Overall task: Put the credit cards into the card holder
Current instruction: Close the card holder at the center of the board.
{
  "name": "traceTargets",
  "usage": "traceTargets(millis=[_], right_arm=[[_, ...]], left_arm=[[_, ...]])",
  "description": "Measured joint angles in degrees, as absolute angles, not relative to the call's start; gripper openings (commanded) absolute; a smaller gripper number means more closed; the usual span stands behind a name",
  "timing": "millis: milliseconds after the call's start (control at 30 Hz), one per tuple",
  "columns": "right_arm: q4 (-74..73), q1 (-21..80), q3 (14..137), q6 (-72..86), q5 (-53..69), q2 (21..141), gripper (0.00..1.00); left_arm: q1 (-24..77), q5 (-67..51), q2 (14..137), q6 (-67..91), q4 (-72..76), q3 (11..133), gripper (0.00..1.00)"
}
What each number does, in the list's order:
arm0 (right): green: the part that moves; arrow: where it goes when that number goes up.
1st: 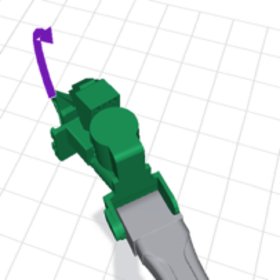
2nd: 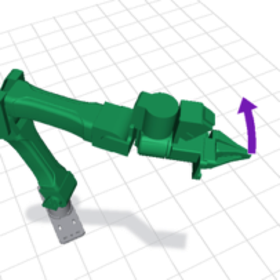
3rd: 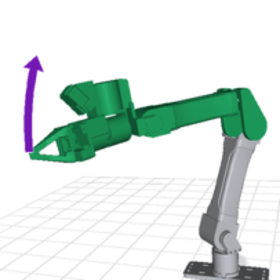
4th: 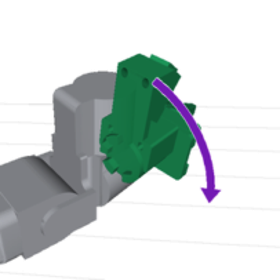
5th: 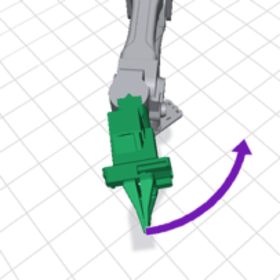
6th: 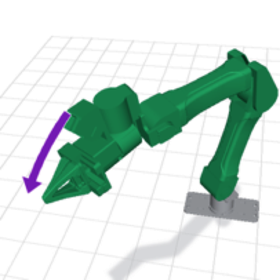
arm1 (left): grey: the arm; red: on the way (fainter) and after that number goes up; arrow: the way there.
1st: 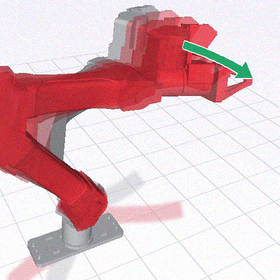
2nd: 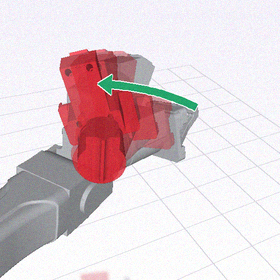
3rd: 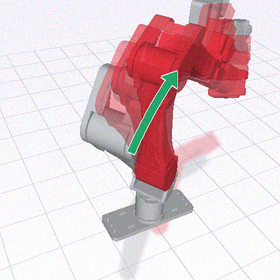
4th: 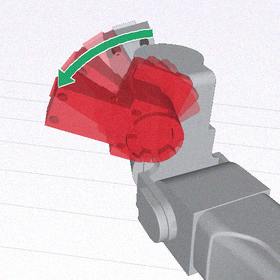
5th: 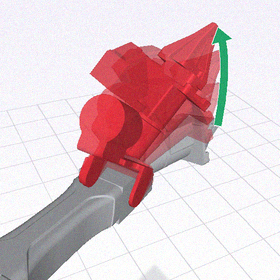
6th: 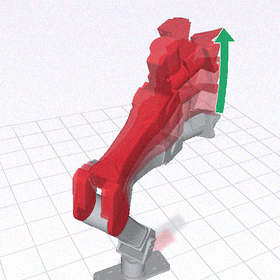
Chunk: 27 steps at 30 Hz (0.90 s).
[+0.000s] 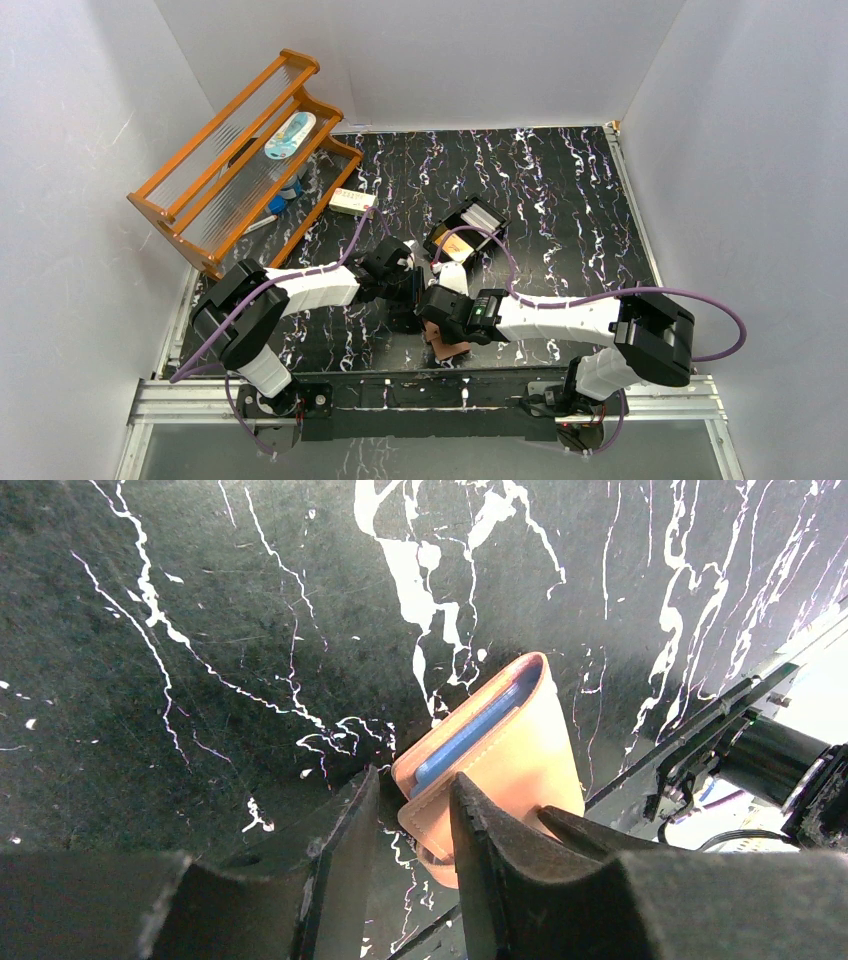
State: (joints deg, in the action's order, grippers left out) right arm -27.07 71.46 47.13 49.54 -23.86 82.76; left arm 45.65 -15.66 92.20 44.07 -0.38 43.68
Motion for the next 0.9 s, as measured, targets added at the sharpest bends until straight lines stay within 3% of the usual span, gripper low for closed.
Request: traceTargets(millis=[467, 900], right_arm=[[-26.65, 71.46, 48.53, 52.66, -23.62, 75.2, 0.35], [-23.2, 69.69, 46.96, 53.82, -20.58, 77.32, 0.3]], left_arm=[[46.44, -11.84, 90.17, 44.36, -4.49, 44.01, 0.34], [46.44, -11.84, 90.15, 44.36, -4.45, 44.01, 0.34]])
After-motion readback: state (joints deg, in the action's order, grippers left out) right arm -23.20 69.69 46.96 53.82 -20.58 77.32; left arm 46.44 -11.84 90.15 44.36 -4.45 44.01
